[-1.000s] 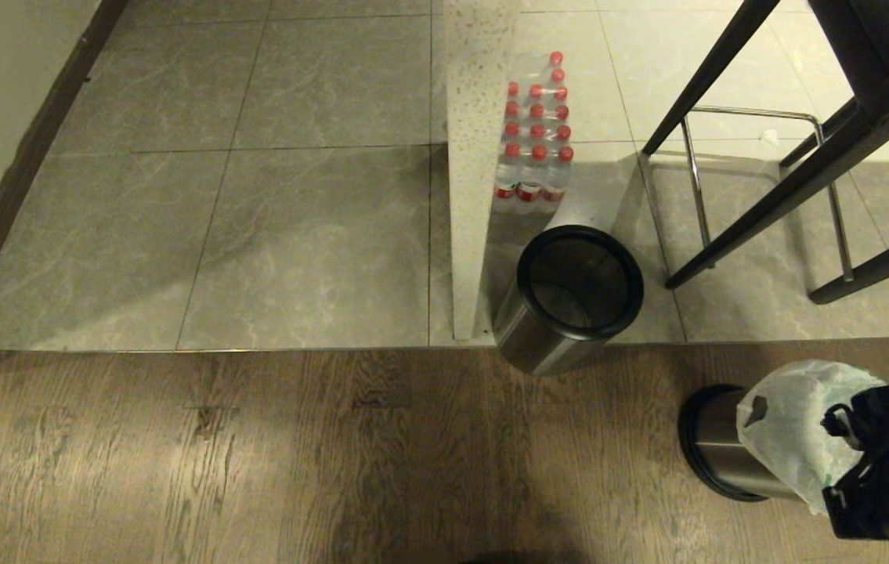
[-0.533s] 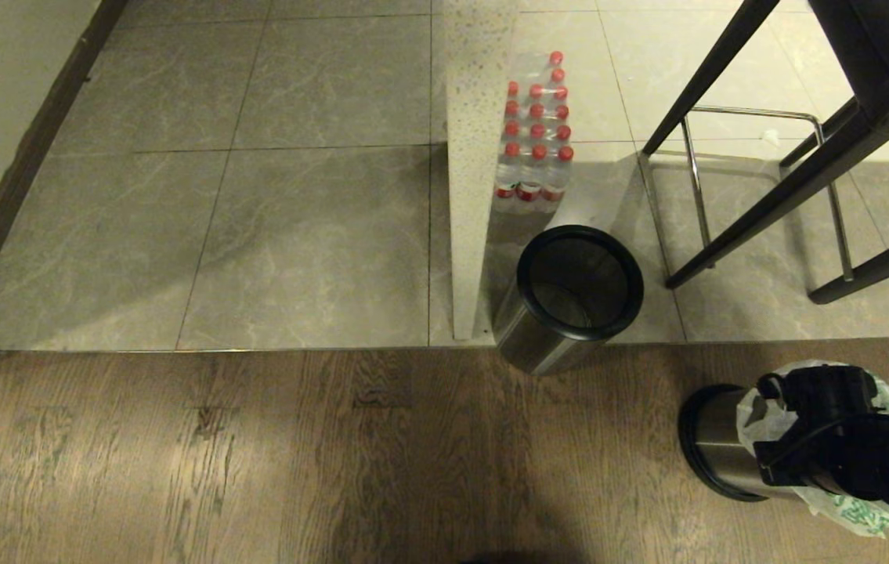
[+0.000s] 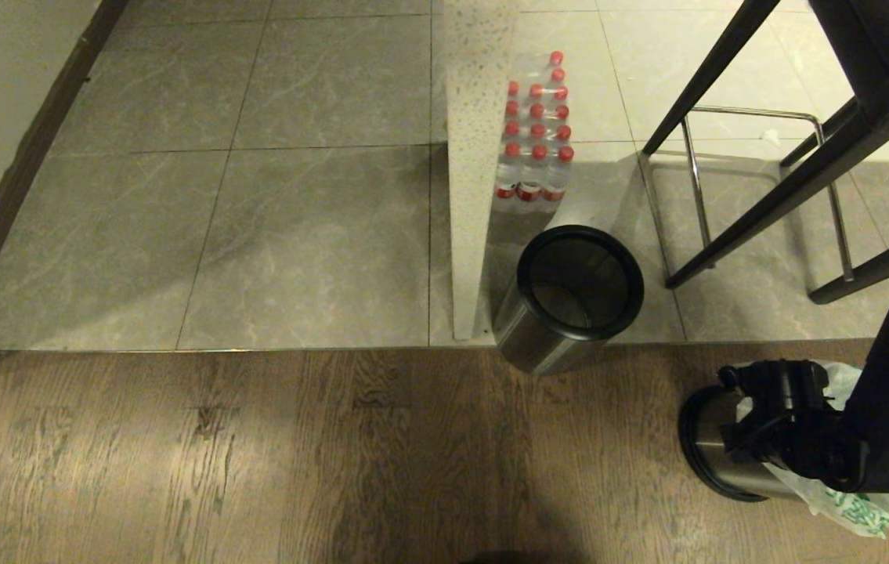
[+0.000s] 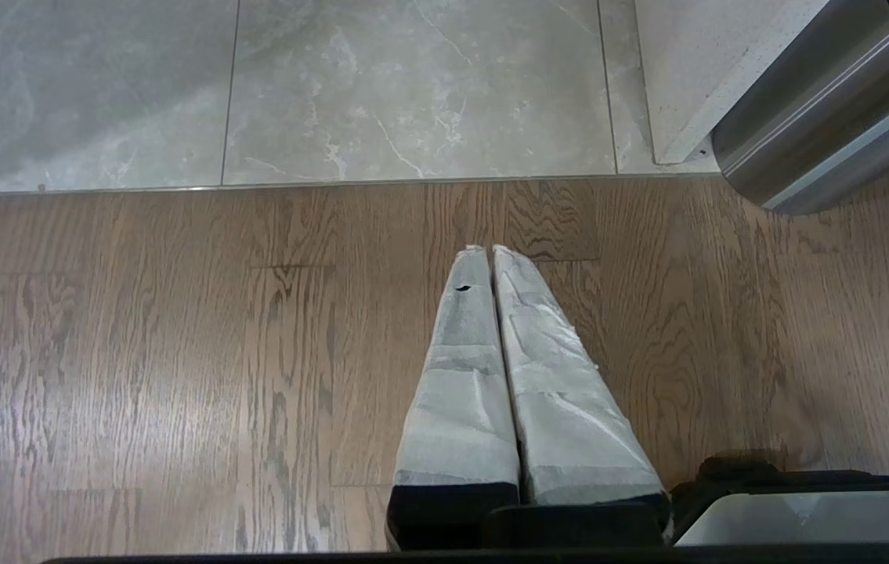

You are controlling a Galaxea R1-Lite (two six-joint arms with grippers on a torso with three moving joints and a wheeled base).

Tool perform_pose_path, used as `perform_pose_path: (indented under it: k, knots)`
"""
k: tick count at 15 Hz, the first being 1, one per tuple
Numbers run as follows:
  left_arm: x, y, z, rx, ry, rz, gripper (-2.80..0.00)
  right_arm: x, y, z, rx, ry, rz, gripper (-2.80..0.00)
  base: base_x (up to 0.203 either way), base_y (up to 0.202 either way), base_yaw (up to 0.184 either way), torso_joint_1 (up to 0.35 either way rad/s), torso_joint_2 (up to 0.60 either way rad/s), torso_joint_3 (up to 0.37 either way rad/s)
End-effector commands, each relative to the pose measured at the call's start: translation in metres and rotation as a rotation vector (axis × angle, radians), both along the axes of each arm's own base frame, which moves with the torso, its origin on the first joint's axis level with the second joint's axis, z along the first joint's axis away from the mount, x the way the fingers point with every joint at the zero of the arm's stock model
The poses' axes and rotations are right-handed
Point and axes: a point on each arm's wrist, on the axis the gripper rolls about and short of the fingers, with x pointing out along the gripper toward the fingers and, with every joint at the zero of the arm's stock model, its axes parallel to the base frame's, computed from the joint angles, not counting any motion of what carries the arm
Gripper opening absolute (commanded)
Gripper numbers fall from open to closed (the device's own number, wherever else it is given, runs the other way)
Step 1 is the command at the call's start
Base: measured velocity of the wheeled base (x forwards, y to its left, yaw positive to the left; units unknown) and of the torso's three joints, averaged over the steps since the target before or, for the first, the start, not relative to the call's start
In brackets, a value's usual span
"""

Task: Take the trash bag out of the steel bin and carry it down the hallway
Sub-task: Pick up the trash bag

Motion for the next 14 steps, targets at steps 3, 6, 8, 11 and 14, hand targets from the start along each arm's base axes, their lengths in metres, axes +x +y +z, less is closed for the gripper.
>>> perform_pose_path:
  k: [3, 6, 8, 11, 14]
  knots:
    - [0.0, 0.0, 0.0, -0.001, 0.0, 0.001, -2.8, 0.007, -0.006, -0.01, -0.067, -0.015, 0.038, -2.8, 0.0, 0.0, 0.0, 0.0, 0.0, 0.0]
    - [0.0, 0.0, 0.0, -0.001, 0.0, 0.001, -2.8, 0.008, -0.009, -0.006, -0.106, -0.026, 0.047, -2.8, 0.0, 0.0, 0.0, 0.0, 0.0, 0.0]
    - [0.0, 0.0, 0.0, -0.001, 0.0, 0.0, -2.8, 0.008, -0.01, -0.001, -0.137, -0.033, 0.018, -2.8, 0.0, 0.0, 0.0, 0.0, 0.0, 0.0]
    - [0.0, 0.0, 0.0, -0.001, 0.001, 0.0, -2.8, 0.008, -0.01, 0.013, -0.157, -0.07, 0.0, -2.8, 0.0, 0.0, 0.0, 0.0, 0.0, 0.0]
    - [0.0, 0.0, 0.0, -0.001, 0.0, 0.001, -2.8, 0.006, -0.011, 0.028, -0.193, -0.091, -0.007, -2.8, 0.0, 0.0, 0.0, 0.0, 0.0, 0.0]
